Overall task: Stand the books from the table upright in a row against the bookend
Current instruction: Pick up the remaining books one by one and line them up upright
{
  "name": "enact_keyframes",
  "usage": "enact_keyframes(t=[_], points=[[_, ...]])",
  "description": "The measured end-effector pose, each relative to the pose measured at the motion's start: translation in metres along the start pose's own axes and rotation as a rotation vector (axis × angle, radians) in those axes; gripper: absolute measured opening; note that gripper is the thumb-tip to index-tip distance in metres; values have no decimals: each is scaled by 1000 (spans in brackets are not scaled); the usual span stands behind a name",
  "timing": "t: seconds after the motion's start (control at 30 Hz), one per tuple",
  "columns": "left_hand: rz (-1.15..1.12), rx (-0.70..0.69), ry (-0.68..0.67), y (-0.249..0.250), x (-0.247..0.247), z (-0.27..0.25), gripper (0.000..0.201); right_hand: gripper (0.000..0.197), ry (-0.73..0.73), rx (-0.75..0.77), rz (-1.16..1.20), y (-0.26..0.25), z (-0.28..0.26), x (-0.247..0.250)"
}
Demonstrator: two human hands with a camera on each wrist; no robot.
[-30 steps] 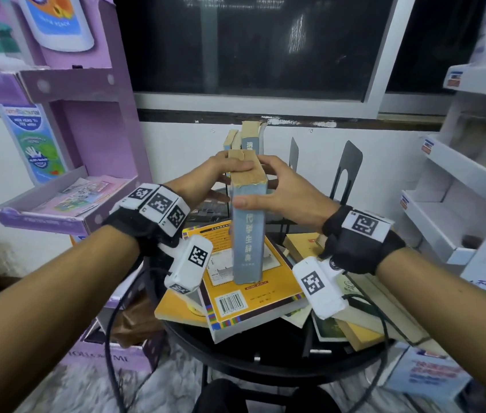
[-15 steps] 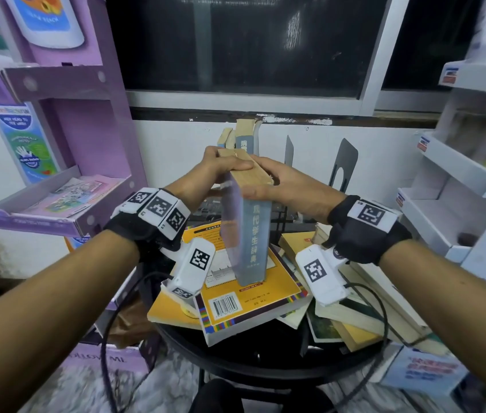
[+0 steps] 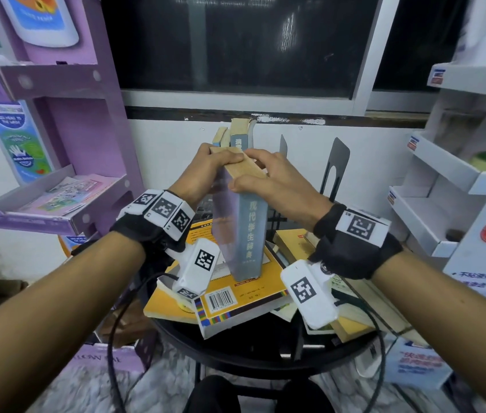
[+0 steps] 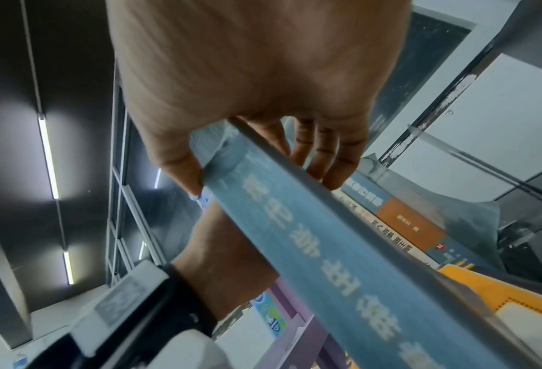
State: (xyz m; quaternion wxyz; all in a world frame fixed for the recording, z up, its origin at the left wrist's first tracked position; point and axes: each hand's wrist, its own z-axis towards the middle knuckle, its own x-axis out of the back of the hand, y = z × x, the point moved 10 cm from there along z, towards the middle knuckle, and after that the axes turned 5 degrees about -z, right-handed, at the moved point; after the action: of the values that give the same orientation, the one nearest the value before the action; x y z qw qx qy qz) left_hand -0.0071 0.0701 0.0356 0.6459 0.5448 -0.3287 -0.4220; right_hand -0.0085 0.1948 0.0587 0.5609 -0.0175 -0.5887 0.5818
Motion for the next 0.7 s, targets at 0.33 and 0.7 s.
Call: enact_keyframes(t=[0.33, 0.7], points=[[26, -7, 90, 0, 6, 5, 16, 27, 21, -24, -128, -21, -12, -2], [-10, 37, 102, -2, 8, 8, 19, 50, 29, 33, -345, -21, -4, 2]])
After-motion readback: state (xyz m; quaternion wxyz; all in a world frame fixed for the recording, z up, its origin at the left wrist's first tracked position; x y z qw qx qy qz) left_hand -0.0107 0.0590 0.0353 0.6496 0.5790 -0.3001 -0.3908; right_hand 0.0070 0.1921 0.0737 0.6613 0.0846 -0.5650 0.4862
